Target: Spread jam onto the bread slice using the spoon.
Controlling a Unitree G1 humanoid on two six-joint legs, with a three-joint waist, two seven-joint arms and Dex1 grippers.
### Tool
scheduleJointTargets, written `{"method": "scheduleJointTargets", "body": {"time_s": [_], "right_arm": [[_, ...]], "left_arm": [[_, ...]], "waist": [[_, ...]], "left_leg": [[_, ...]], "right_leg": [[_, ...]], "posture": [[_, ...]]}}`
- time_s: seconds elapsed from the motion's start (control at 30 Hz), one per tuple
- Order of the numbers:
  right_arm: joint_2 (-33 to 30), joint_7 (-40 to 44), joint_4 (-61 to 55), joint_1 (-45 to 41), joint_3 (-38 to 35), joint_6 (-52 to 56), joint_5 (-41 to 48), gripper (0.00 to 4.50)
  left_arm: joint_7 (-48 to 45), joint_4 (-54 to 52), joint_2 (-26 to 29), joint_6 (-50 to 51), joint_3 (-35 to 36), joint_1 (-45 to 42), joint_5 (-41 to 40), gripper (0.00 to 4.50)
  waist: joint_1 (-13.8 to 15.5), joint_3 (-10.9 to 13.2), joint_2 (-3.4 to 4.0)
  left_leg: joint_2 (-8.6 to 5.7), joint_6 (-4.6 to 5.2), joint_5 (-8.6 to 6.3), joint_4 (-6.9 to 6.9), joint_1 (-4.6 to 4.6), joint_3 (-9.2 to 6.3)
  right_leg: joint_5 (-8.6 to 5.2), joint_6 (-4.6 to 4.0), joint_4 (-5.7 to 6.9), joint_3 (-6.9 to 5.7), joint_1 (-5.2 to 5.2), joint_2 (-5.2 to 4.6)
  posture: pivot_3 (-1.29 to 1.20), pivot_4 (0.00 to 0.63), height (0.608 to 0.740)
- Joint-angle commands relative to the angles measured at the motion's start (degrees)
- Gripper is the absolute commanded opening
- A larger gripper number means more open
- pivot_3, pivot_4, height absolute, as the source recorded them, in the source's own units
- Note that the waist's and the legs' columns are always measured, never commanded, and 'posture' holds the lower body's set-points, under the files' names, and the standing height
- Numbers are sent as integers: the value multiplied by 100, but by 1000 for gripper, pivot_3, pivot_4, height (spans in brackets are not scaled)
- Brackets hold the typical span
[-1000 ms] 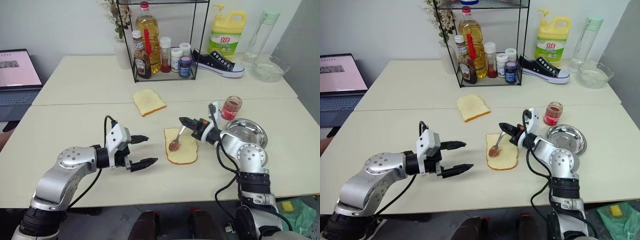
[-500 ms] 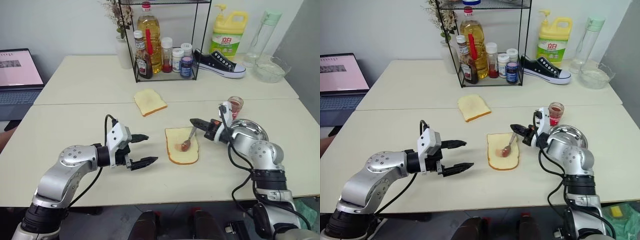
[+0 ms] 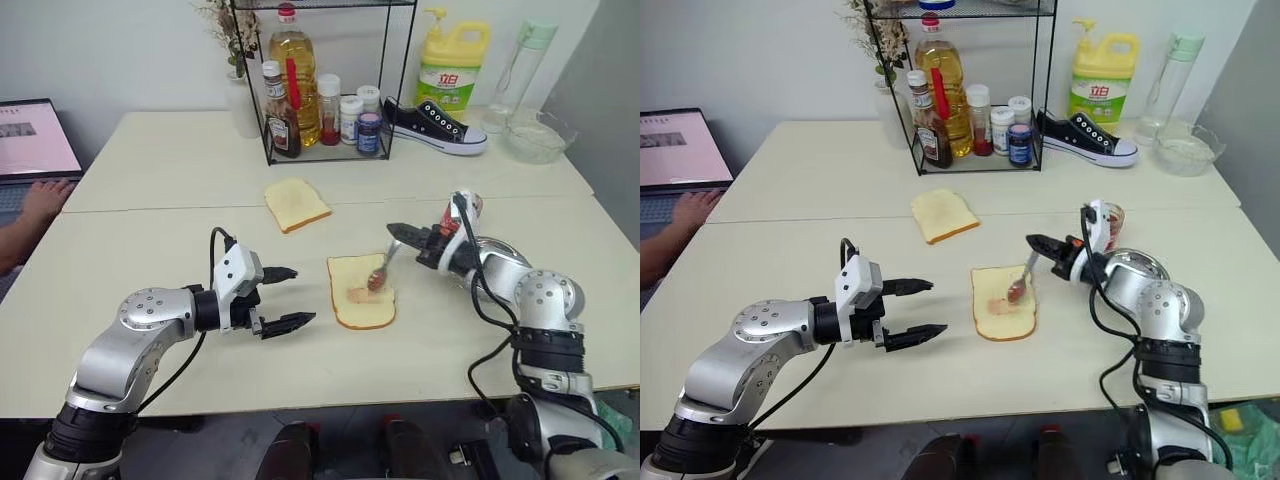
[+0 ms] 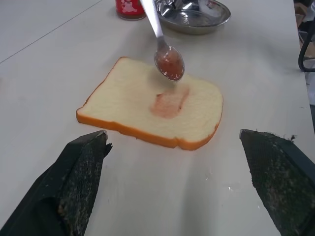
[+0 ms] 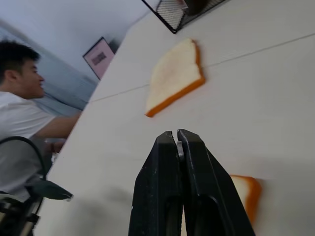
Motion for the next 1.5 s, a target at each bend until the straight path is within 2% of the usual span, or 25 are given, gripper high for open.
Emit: {"method": "scheduleJointTargets", "body": {"time_s": [0.03, 0.2, 0.43, 0.77, 1.27, 1.5], "right_arm": [[181, -44, 108, -197, -74, -101, 75, 19], [297, 182, 679, -192, 268, -407, -392, 19], [115, 310, 764, -49, 485, -460, -798, 19], [-387, 308, -276, 416, 188, 331, -361, 19], [-759, 229, -521, 575, -223, 830, -41, 19], [-784, -47, -724, 433, -793, 1293, 536, 19]], "left_arm": [[-20, -92, 13, -75, 3, -72, -27, 4500], [-11, -131, 14, -53, -1, -59, -35, 4500], [8, -178, 2, -16, -21, -54, -43, 4500], [-24, -68, -37, -74, -103, -131, -18, 4500], [-129, 106, 11, -177, -146, -264, 11, 4500], [-55, 140, -62, -238, -169, -250, 68, 4500]], "waist": [[0, 0, 0], [3, 0, 0], [6, 0, 0], [25, 0, 0], [29, 0, -1], [24, 0, -1]], "left_leg": [[0, 0, 0, 0, 0, 0], [-2, 0, 0, 1, 0, 2], [-4, 0, 0, 1, 0, 2], [-7, 0, 0, 2, 0, 0], [-7, 0, 0, 3, 0, 0], [-6, 0, 0, 3, -2, 0]], "right_leg": [[0, 0, -1, 0, 0, 0], [0, 0, 0, -2, 1, 0], [0, 0, 0, -4, 1, 0], [0, 0, -3, 0, 5, -5], [0, 0, -3, -1, 6, -5], [0, 0, -3, 0, 6, -5]], "posture": [[0, 150, 740], [0, 150, 740], [0, 150, 740], [0, 150, 740], [0, 150, 740], [0, 150, 740]]}}
